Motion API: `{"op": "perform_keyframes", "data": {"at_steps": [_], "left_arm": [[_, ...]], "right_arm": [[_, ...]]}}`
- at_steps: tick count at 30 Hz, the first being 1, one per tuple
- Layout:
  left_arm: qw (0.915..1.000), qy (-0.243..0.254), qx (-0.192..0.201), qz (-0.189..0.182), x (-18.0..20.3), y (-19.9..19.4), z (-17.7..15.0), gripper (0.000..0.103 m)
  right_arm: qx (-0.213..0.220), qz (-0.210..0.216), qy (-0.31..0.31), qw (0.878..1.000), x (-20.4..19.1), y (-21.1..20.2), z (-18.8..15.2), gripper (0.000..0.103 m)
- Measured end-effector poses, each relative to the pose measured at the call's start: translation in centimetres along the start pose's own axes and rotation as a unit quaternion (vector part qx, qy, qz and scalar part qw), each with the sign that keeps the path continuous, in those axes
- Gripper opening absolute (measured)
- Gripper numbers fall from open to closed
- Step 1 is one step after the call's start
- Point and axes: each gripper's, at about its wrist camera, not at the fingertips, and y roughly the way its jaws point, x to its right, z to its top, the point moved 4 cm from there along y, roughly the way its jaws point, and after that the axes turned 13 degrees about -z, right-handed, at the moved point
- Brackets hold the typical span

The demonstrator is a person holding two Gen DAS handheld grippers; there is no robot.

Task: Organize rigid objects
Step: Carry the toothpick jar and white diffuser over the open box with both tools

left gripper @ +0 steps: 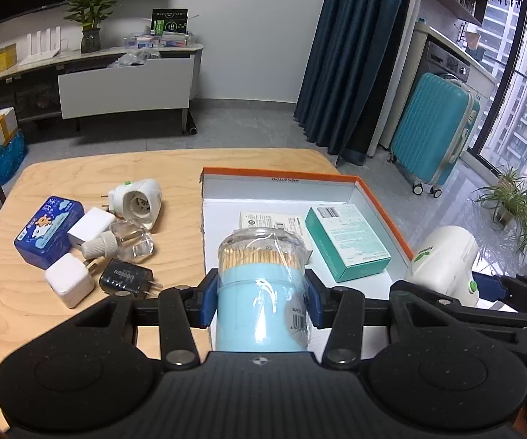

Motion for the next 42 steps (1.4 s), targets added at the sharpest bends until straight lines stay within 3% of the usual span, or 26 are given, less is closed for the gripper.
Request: {"op": "perform_keyframes", "data": {"at_steps": [42], "left_arm": [[0.9999, -0.001, -0.011, -0.006, 1.8, 1.5, 0.2, 0.047]], "right_arm": [[0.016, 0.0, 0.008, 1.0, 1.1, -0.5, 1.7, 0.077]]}}
